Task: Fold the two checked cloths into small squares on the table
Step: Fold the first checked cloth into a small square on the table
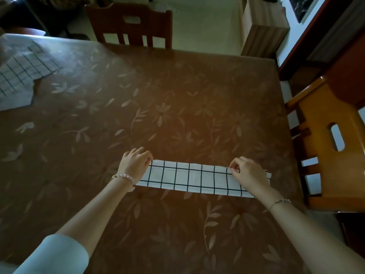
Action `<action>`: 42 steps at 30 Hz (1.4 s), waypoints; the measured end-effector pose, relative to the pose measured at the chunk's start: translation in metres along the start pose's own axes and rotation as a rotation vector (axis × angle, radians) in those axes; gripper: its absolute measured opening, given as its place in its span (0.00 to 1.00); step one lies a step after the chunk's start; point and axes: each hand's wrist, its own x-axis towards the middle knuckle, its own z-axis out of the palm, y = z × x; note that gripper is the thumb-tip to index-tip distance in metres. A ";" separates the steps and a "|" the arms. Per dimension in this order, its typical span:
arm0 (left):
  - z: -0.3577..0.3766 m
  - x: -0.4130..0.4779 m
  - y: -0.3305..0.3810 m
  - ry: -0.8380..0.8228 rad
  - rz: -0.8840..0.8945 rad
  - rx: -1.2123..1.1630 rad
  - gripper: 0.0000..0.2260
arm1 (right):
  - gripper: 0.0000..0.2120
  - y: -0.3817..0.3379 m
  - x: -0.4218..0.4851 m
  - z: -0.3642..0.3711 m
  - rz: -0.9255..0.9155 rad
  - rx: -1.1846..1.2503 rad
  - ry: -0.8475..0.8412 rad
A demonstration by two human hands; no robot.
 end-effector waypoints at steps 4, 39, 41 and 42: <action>0.007 0.006 0.003 0.017 0.006 0.019 0.06 | 0.04 0.002 0.001 0.008 0.003 -0.022 0.055; 0.079 -0.044 0.107 -0.151 0.191 0.095 0.26 | 0.18 -0.064 -0.034 0.052 -0.111 0.097 0.322; 0.080 -0.045 0.108 -0.154 0.192 0.100 0.27 | 0.23 -0.069 -0.039 0.068 -0.059 0.090 0.242; 0.081 -0.045 0.108 -0.155 0.192 0.100 0.28 | 0.24 -0.068 -0.041 0.074 -0.028 0.085 0.207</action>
